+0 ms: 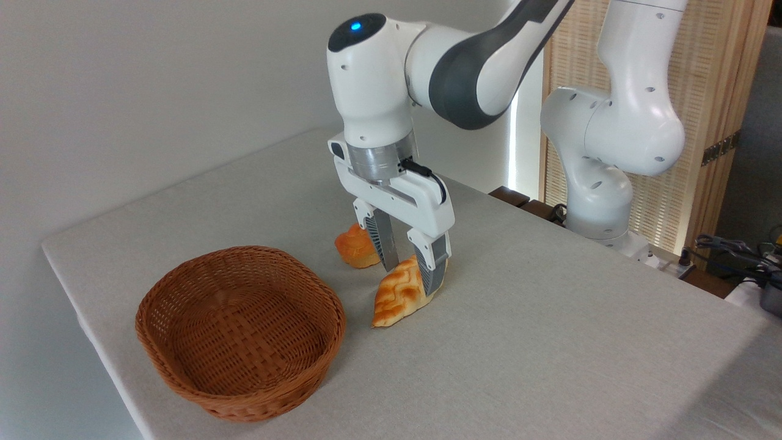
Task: Put bread into the basket
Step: 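Lower the gripper onto the braided bread roll and close on it, then carry the braided roll over the wicker basket and lower it inside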
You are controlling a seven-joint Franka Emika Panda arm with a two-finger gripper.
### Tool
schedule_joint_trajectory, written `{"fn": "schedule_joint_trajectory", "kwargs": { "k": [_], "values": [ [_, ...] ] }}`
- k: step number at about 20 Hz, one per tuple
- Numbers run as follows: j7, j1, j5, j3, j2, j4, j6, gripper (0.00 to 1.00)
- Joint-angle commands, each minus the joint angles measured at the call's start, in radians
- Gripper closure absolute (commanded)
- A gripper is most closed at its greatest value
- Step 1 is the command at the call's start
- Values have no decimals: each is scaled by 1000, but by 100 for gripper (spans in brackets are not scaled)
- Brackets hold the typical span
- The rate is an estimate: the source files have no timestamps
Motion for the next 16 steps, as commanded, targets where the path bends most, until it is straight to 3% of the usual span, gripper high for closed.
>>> {"fn": "schedule_joint_trajectory", "kwargs": {
  "k": [1, 4, 6, 13, 16],
  "values": [
    [-16, -14, -9, 0, -2, -38, 49, 10],
    [-7, -14, -9, 0, 10, -37, 49, 68],
    [15, -14, -4, 1, 12, -32, 42, 82],
    [70, -13, 5, 3, 13, -12, 13, 97],
    [84, -11, 5, 4, 47, 92, -112, 98]
  ]
}}
